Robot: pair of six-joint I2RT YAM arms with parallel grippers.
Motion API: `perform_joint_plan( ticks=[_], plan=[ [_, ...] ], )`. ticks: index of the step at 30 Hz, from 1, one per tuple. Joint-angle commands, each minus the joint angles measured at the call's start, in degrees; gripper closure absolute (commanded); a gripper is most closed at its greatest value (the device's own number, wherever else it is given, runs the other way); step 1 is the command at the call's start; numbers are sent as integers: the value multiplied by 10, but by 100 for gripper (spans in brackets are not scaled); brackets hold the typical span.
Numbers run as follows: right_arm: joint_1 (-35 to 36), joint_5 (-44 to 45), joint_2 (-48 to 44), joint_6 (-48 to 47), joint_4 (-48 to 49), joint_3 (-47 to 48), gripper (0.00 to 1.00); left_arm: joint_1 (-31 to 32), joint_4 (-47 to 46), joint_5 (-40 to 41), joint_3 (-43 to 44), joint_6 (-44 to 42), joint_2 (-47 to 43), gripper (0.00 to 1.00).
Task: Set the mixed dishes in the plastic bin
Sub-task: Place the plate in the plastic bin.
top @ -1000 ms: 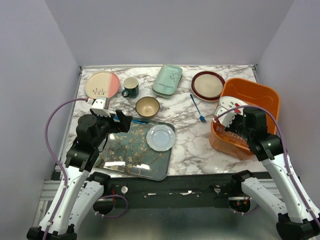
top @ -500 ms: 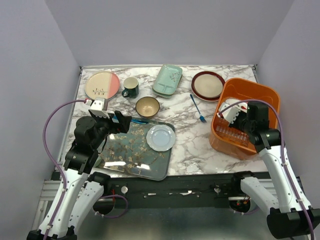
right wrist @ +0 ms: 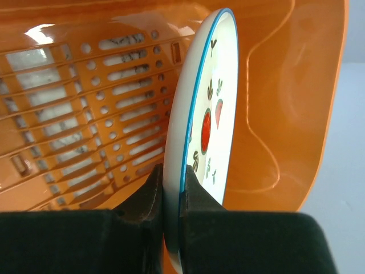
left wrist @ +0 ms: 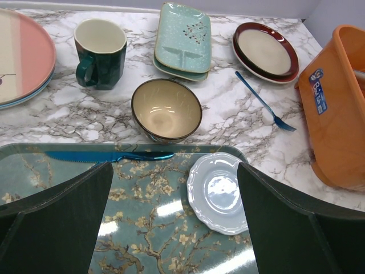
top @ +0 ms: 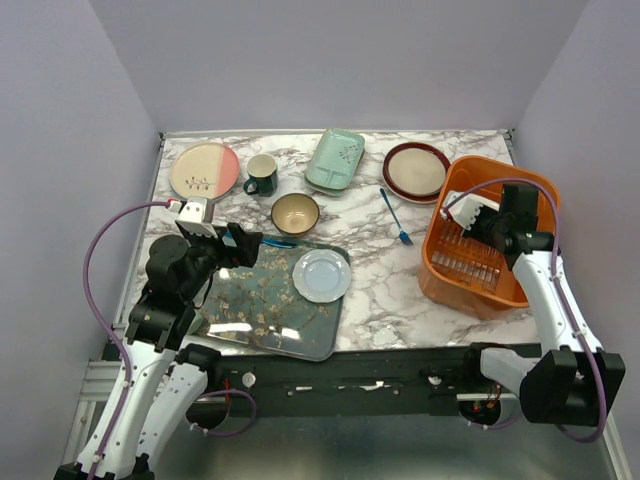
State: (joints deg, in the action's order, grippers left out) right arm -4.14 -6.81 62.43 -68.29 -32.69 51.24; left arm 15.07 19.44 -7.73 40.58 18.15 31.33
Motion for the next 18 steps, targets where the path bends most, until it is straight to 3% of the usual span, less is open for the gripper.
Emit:
perform_joint_plan(
  ticks=[1,14,17,18],
  plan=[
    [-19,-20,30,-59,109,32,97,-4,-5,-2,-3,-9,-4,1],
    [-21,-20,107,-70,161,17,92,-10,-9,-11,-3,-11,2,1],
    [-21,-15,113,-74,166,2,90,-11,-10,-13,-3,-10,2,1],
    [-21,-15,117,-75,167,-3,84,-11,-10,-14,-3,-11,3,1]
  ],
)
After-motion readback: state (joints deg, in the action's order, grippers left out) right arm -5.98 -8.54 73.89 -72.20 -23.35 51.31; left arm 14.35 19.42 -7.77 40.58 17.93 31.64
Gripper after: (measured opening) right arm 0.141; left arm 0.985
